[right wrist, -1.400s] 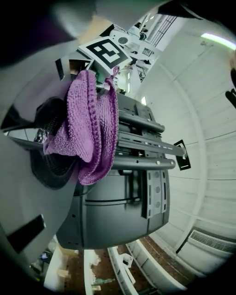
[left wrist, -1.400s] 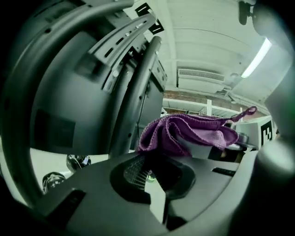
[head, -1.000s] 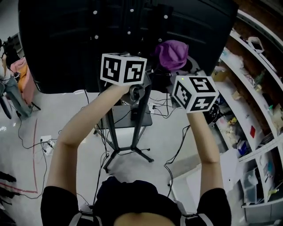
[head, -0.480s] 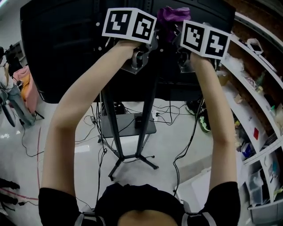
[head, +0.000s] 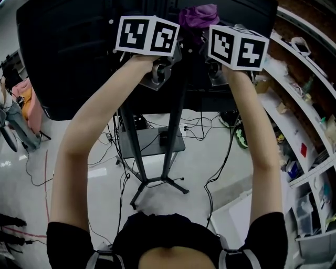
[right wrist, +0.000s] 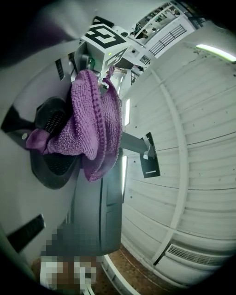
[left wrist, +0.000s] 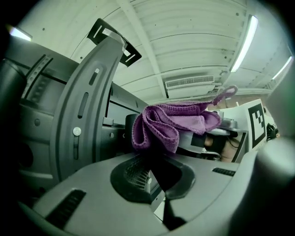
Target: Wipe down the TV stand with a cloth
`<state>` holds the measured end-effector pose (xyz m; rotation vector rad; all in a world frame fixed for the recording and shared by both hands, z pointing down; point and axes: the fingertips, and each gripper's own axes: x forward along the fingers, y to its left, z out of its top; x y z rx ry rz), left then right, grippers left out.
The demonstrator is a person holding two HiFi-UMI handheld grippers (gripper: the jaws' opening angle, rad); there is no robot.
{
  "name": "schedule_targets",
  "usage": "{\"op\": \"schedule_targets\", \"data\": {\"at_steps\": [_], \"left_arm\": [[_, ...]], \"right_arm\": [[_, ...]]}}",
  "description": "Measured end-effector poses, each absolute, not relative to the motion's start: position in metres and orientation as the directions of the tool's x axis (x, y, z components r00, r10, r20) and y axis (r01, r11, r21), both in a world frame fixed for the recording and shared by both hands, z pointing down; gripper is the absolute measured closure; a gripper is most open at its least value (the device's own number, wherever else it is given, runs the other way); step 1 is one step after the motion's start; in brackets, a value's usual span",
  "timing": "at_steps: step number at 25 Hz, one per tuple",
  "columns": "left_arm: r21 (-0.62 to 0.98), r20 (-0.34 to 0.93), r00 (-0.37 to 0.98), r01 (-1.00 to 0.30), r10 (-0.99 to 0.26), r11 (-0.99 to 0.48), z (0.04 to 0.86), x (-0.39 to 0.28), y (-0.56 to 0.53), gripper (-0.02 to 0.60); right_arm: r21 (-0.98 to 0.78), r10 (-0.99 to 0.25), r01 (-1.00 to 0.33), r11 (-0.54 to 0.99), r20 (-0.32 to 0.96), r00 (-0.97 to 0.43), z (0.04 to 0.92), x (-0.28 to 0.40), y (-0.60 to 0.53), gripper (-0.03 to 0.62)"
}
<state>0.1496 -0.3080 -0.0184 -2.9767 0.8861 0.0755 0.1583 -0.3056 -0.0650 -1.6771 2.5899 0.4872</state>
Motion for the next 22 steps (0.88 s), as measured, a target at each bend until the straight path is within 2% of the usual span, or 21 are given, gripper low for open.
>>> {"op": "schedule_targets", "data": {"at_steps": [5,15,22], "left_arm": [[0.006,-0.018,0.841,-0.541,-0.541,-0.841,0.013,0.152,-0.309,0.575],[0.022,-0.014,0.848,-0.530,-0.530,-0.848,0.054,0.154,-0.298,0.575],[0.039,0.022,0.842,-0.539,-0.539,-0.841,0.085,0.160,-0.296,0.575]], "right_arm": [[0.265,-0.897,-0.889,0.373,-0.141,-0.418,-0.030,0.153,-0.307,0.530],[0.246,-0.901,-0.908,0.340,-0.193,-0.389,0.001,0.160,-0.299,0.530],[0.240,-0.917,-0.917,0.319,-0.168,-0.363,0.035,0.166,-0.296,0.530]]}}
